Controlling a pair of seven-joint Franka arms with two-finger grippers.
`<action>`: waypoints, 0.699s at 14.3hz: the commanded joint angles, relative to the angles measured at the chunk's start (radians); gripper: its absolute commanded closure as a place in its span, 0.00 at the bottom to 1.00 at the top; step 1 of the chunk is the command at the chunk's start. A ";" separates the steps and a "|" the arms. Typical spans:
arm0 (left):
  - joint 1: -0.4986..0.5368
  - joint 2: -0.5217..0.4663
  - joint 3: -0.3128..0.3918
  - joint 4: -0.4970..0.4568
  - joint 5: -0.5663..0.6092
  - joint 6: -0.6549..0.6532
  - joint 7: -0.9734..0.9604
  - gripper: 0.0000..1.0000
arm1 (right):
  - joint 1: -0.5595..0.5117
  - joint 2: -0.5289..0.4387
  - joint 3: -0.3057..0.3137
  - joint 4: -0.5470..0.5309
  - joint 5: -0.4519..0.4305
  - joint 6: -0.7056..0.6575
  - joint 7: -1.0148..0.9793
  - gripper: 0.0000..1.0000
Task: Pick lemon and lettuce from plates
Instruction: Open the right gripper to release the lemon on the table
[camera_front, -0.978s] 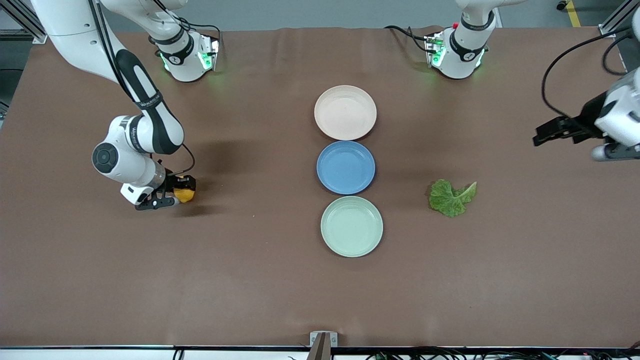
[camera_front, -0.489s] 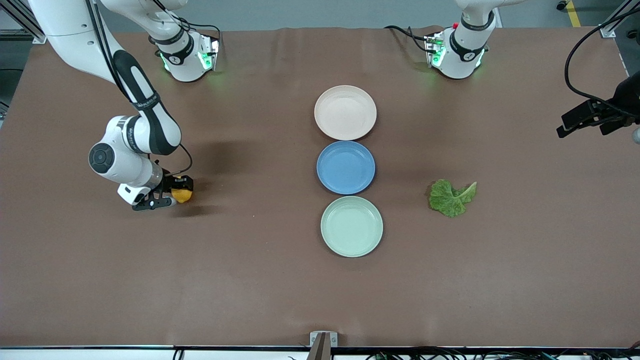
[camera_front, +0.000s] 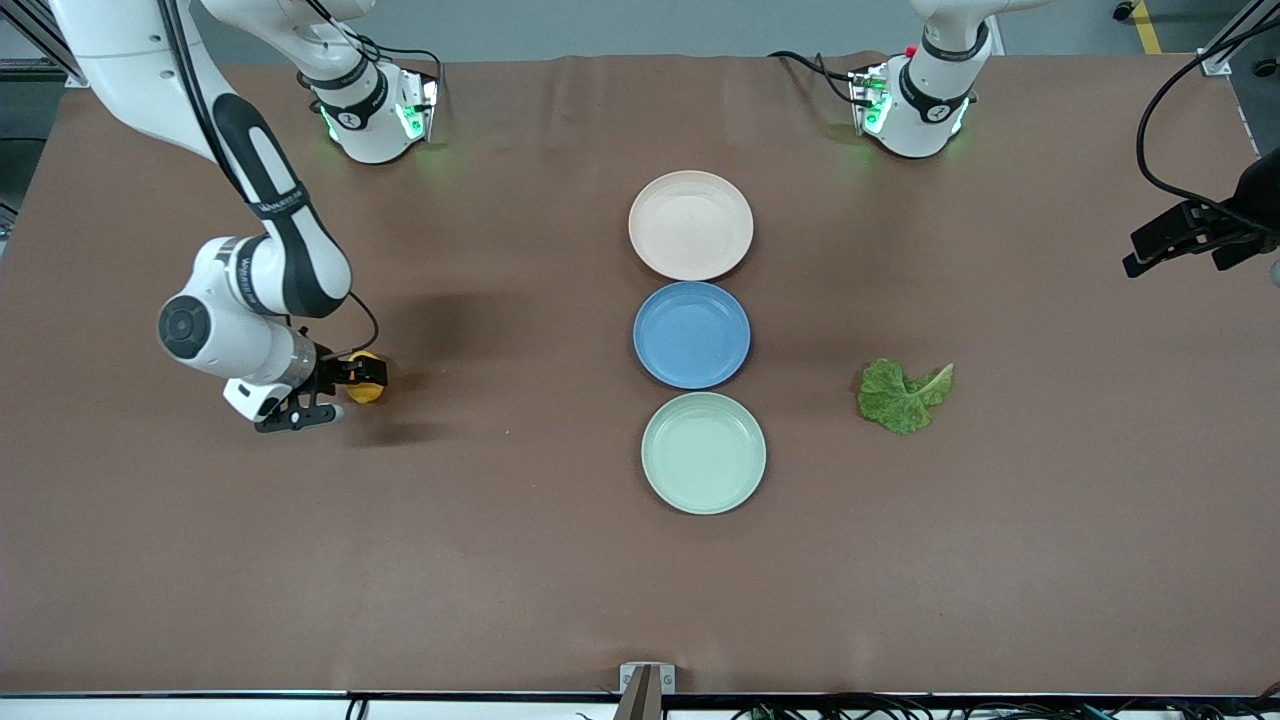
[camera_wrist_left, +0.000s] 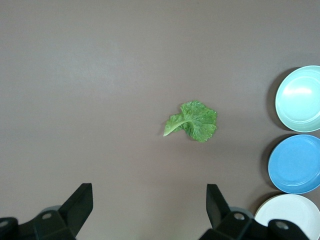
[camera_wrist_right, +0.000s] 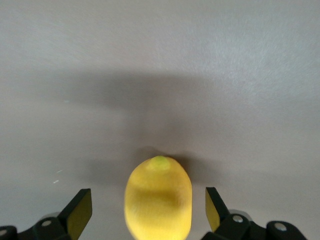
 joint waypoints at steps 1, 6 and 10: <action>0.000 0.016 -0.007 0.038 0.025 -0.024 -0.003 0.00 | -0.015 -0.046 -0.018 0.100 -0.040 -0.168 -0.003 0.00; 0.000 0.021 -0.004 0.038 0.022 -0.022 -0.005 0.00 | -0.015 -0.122 -0.023 0.251 -0.198 -0.420 0.143 0.00; -0.009 0.024 -0.004 0.044 0.022 -0.022 -0.005 0.00 | -0.032 -0.205 -0.040 0.292 -0.203 -0.535 0.145 0.00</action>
